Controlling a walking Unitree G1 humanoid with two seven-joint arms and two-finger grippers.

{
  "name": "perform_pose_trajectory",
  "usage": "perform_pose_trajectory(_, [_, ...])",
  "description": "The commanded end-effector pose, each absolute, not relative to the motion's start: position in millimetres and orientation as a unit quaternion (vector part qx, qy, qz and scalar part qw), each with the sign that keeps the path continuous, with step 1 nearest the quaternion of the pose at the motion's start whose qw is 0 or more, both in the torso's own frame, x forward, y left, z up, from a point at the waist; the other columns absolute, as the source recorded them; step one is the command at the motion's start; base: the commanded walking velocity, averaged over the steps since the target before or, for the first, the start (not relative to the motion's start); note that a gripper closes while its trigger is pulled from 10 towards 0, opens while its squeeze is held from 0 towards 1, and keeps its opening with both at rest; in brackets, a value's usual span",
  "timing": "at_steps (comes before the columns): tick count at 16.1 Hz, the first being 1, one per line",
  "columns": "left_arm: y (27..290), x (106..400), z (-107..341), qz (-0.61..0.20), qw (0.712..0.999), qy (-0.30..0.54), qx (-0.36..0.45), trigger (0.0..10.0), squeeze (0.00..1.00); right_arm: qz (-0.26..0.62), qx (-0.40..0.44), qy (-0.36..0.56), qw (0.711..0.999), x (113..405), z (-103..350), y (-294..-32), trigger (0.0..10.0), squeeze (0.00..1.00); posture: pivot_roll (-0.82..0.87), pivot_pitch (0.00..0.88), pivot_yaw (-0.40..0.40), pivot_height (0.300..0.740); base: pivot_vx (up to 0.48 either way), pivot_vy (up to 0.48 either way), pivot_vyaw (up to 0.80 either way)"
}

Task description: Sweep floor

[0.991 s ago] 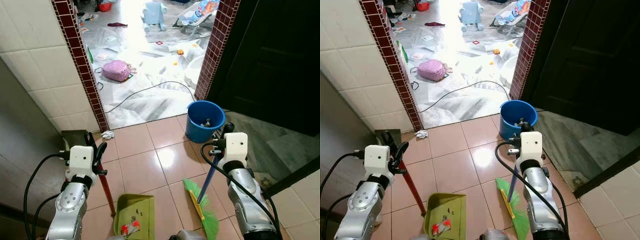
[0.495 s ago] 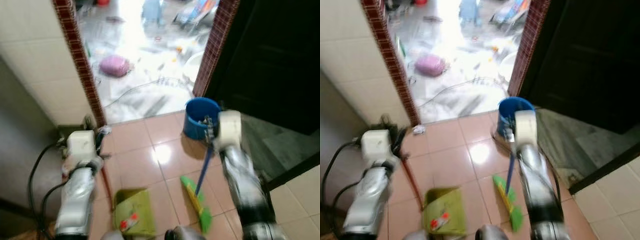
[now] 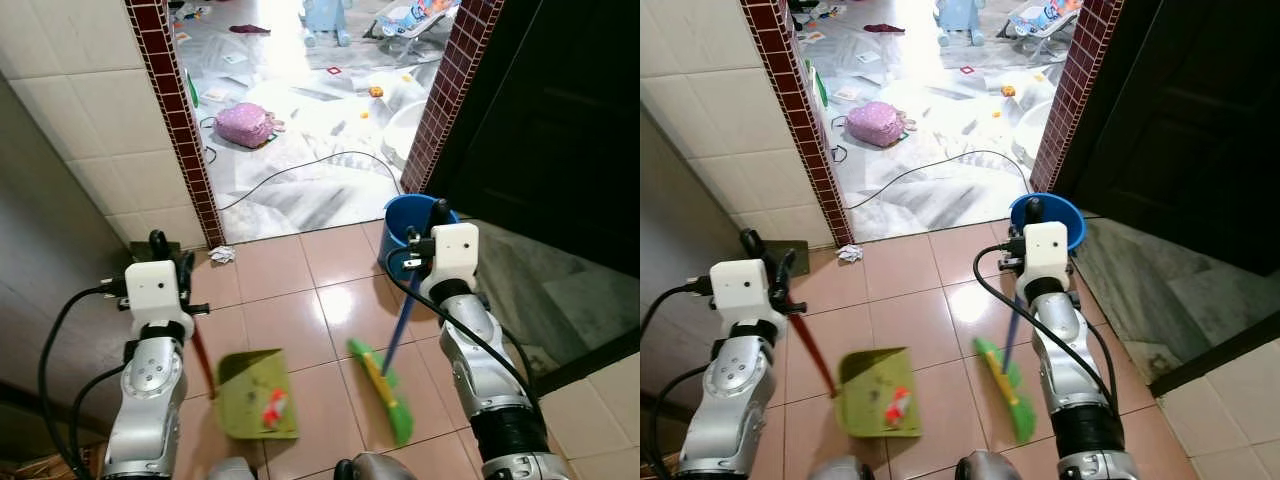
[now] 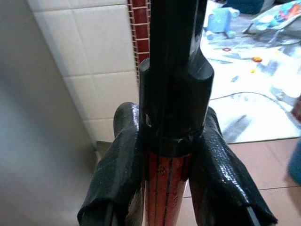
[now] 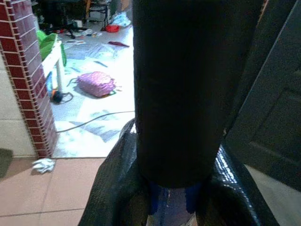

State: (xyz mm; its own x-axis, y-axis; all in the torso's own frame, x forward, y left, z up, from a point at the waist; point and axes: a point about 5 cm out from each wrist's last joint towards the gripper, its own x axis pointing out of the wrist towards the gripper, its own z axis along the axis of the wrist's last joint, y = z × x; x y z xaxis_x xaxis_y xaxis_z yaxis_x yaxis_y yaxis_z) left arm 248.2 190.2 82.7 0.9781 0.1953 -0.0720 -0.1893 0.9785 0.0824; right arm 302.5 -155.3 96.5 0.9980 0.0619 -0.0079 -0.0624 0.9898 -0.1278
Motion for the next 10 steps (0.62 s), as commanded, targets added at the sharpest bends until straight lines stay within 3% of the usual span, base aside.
perform_pose_trajectory(1, [189,255,98,0.090,0.995,0.006,0.044,10.0,0.00,0.011,-0.086,-0.027,0.996,311,109,-160,10.0,0.00,-0.01,0.000,0.012,0.740,0.000,0.000,0.00])
perform_pose_trajectory(9, [180,262,99,0.082,0.996,0.006,0.036,10.0,0.00,0.000,-0.058,-0.024,0.998,318,113,-162,10.0,0.00,-0.01,0.000,-0.002,0.740,0.000,0.000,0.00])
perform_pose_trajectory(10, [160,269,85,0.062,0.997,0.038,0.008,10.0,0.00,-0.023,0.025,0.003,0.999,324,111,-157,10.0,0.00,-0.01,0.000,0.001,0.740,0.000,0.000,0.00])
